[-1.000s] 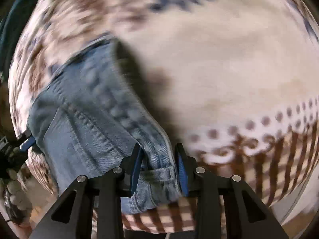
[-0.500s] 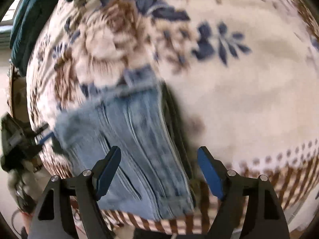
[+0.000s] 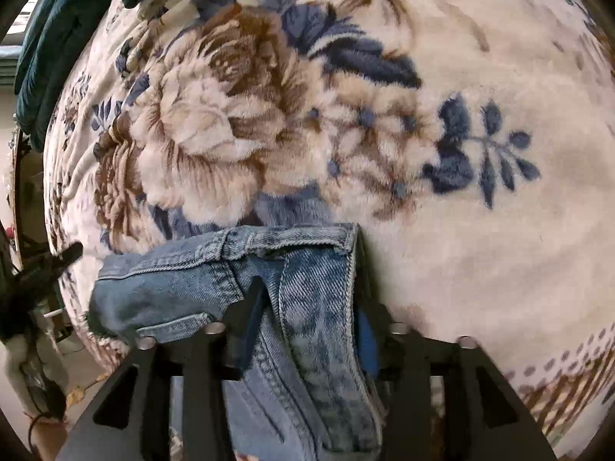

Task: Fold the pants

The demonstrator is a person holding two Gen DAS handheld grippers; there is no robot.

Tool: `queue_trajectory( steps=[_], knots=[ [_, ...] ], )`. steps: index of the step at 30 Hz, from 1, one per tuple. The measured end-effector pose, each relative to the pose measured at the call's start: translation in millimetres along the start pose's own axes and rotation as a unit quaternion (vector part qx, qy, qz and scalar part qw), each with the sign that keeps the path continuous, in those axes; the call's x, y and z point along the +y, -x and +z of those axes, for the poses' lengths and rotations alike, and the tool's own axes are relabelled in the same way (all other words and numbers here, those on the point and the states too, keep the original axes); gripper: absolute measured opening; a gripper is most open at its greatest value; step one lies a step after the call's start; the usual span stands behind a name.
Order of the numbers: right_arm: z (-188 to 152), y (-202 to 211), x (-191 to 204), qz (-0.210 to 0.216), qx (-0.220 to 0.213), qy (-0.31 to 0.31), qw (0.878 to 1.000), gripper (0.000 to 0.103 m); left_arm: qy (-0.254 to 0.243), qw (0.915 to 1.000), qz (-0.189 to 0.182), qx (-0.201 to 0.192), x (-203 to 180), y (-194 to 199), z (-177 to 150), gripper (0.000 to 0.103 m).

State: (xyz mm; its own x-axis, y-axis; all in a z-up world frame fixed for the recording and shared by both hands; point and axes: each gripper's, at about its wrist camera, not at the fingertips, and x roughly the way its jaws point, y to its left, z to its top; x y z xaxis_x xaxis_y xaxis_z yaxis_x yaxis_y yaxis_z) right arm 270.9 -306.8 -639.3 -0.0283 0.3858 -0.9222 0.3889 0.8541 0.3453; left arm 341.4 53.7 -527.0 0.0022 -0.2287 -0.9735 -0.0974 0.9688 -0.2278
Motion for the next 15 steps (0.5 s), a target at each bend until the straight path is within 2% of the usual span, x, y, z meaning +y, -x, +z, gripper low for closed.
queue_trajectory(
  steps=[1,2,3,6,10,15],
  knots=[
    [-2.8,2.3,1.0,0.006,0.006,0.001,1.0,0.062,0.019,0.9991,-0.035,0.013,7.6,4.4,-14.2,0.023],
    [-6.5,4.0,3.6,0.012,0.007,0.003,1.0,0.064,0.037,0.9973,-0.059,0.022,14.1,5.5,-25.0,0.031],
    [-11.2,6.7,6.0,0.018,0.006,0.007,1.0,0.065,0.051,0.9956,-0.073,0.031,16.6,5.1,-32.1,0.038],
    [-26.6,19.0,-7.6,0.023,0.007,0.006,1.0,0.067,0.132,0.9804,-0.127,0.072,41.4,-15.0,-52.6,0.04],
    [-35.1,10.1,-25.7,0.023,0.023,-0.021,0.999,0.067,0.215,0.9557,-0.188,0.071,60.5,-29.5,-50.0,0.04],
    [-29.2,1.8,-31.7,0.031,0.021,-0.048,0.998,0.067,0.236,0.951,-0.195,0.043,74.0,-19.3,-32.6,0.04]
  ],
)
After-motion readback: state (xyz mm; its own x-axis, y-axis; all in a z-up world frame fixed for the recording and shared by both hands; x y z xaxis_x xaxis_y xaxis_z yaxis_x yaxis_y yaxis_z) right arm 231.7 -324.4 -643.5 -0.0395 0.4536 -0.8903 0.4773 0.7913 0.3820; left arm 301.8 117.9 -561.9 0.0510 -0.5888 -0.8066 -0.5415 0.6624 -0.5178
